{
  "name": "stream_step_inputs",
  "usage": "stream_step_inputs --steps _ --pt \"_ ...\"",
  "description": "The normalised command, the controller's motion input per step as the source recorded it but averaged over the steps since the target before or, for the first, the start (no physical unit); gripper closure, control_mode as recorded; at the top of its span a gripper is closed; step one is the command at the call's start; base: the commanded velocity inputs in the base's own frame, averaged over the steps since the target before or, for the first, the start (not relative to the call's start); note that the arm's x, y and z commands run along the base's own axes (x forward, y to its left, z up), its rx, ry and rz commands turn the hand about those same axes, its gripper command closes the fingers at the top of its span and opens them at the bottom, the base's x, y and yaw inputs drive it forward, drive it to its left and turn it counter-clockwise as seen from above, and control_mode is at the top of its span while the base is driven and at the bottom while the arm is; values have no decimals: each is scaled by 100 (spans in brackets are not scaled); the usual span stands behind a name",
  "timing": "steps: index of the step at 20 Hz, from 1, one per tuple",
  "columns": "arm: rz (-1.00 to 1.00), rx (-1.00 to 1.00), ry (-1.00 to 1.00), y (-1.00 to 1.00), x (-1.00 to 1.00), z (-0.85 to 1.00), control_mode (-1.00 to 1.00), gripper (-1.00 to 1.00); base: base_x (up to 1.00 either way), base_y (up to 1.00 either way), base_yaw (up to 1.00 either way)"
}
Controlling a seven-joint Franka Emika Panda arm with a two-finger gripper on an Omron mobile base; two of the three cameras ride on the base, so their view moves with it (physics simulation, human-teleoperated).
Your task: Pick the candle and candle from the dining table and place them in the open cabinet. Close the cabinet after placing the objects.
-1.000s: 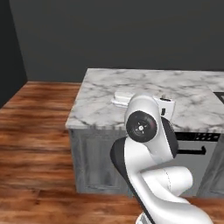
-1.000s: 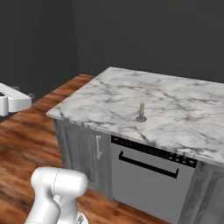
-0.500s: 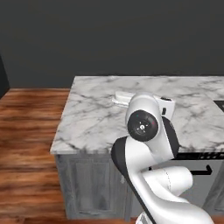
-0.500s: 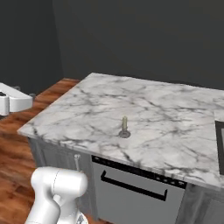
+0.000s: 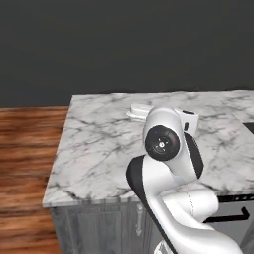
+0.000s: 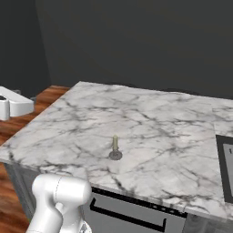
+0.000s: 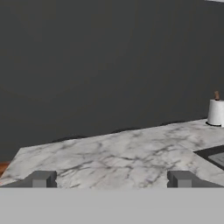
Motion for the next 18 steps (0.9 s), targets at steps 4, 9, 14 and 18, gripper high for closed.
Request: stream_step_inputs --steps 4,9,14,18 --pt "0 0 0 0 0 0 100 -100 64 11 -16" --pt "0 0 0 0 0 0 100 -100 18 13 -10" --pt "0 0 0 0 0 0 100 -100 0 0 0" --pt "-2 1 0 -1 -5 0 -100 -100 -5 0 -3"
